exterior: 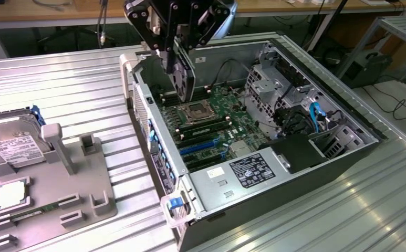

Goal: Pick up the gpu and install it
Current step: 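Pick up the gpu and move the gpu toward the slot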

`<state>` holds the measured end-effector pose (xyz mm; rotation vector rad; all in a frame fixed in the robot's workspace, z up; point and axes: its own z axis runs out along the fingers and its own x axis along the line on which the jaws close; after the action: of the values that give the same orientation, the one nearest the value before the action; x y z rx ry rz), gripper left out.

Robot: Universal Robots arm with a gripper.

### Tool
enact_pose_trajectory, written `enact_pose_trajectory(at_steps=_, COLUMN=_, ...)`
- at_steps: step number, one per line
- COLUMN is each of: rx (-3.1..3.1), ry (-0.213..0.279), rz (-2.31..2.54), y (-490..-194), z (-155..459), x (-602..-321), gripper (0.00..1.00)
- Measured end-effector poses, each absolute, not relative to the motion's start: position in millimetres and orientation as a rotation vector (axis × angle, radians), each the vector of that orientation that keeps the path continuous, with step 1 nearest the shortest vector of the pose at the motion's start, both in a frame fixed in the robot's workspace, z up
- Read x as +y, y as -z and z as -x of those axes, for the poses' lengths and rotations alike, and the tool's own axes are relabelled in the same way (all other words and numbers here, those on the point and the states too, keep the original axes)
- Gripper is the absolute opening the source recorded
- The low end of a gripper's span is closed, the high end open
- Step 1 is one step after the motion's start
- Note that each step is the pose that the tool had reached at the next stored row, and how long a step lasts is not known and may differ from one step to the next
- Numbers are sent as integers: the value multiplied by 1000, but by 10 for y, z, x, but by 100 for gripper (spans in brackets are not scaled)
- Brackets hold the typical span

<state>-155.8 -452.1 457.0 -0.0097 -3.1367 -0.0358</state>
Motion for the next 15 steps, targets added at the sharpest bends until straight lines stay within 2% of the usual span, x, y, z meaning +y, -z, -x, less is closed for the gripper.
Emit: enact_pose_trajectory(at_steps=15, rx=-3137, ry=36, rz=1, y=-4567, z=1466, x=-4521, gripper=28)
